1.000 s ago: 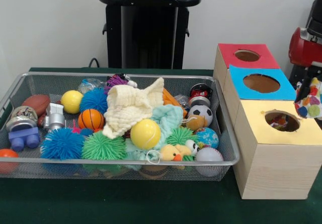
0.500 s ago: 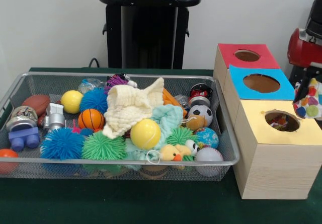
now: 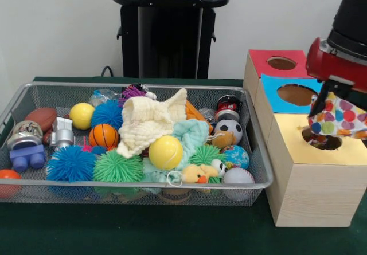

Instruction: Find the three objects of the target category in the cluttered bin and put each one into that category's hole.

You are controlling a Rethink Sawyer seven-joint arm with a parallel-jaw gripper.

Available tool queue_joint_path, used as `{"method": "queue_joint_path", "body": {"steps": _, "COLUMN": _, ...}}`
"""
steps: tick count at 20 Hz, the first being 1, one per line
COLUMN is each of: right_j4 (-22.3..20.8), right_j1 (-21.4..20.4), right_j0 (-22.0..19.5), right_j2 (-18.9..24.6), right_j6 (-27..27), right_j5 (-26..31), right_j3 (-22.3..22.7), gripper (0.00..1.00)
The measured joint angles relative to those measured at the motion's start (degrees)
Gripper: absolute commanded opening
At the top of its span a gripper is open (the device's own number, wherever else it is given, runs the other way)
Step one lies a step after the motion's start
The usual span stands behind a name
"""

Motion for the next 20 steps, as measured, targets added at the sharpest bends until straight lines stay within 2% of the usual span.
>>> {"method": "queue_joint_path", "body": {"steps": 8, "right_j4": -2.74, "right_j1": -0.95, "right_j0": -0.18, "right_j2": 0.0, "right_j6": 0.0, "right_j5": -0.64, "right_j3": 5.64, "gripper": 0.0}}
{"method": "queue_joint_path", "body": {"steps": 20, "right_j4": -3.62, "right_j1": -1.79, "right_j0": -0.62, "right_j2": 0.33, "right_j6": 0.0, "right_j5": -10.17, "right_j3": 10.11, "gripper": 0.0}}
